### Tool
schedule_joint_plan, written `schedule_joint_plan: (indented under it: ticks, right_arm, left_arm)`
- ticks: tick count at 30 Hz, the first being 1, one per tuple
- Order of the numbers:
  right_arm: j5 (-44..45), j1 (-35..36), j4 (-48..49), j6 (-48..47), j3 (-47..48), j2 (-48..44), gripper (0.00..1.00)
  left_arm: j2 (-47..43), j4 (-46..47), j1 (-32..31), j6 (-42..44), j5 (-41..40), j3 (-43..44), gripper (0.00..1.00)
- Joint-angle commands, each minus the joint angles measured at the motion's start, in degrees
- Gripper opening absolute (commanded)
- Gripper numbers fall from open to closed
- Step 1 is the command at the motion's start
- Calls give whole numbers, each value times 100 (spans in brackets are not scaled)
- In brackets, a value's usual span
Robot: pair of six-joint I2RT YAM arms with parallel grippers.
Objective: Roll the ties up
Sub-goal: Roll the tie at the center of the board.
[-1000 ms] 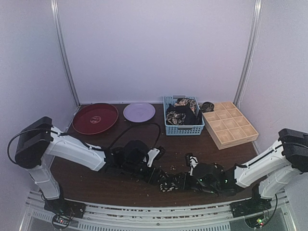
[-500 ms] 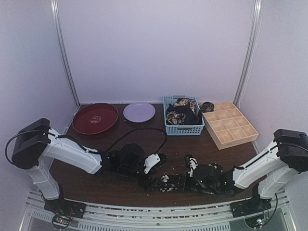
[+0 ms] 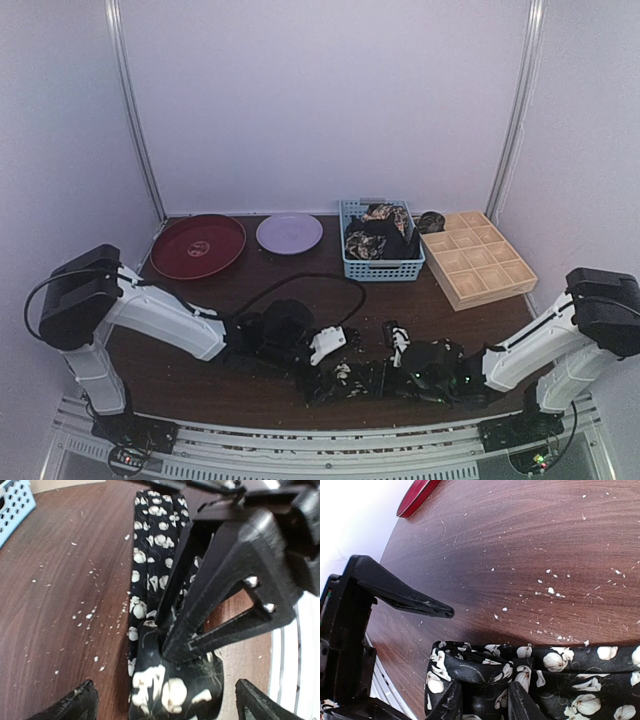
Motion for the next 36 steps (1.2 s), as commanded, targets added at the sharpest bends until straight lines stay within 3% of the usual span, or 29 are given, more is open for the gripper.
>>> schedule_joint_plan:
  ticks: [1, 5, 10, 15, 19, 21, 23, 26, 30, 33, 36]
  right_arm:
    - [-96, -36, -12, -40, 63, 162, 33]
    - [-115, -49, 49, -27, 48, 179, 33]
    - [-91, -58, 51, -16, 24, 144, 33]
    - [-104, -87, 77, -1, -35, 134, 33]
    - [-205, -93, 109, 10, -57, 113, 34]
    - [-234, -96, 103, 32, -104, 72, 34]
    - [-224, -90, 61, 56, -137, 33, 33]
    - [-309, -91, 21, 63, -126, 51, 30]
    - [-413, -91, -81, 67, -49, 62, 30]
    - [-403, -97, -183, 101, -34, 29, 31]
    - [-463, -92, -218, 141, 14, 84, 31]
  left_arm:
    - [336, -94, -21, 276, 214, 294, 95]
    - [553, -195, -21, 309, 444, 405, 91]
    - [622, -276, -21, 356, 550, 444, 80]
    - [593, -274, -21, 486, 655, 401, 46]
    - [594, -229, -21, 577, 736, 386, 37]
    - [581, -232, -21, 612, 735, 377, 38]
    - [540, -255, -21, 629, 717, 384, 48]
    - [453, -274, -21, 594, 645, 374, 52]
    - [427, -433, -21, 452, 448, 396, 67]
    - [381, -432, -21, 328, 234, 275, 67]
    - [333, -378, -21, 230, -95, 86, 58]
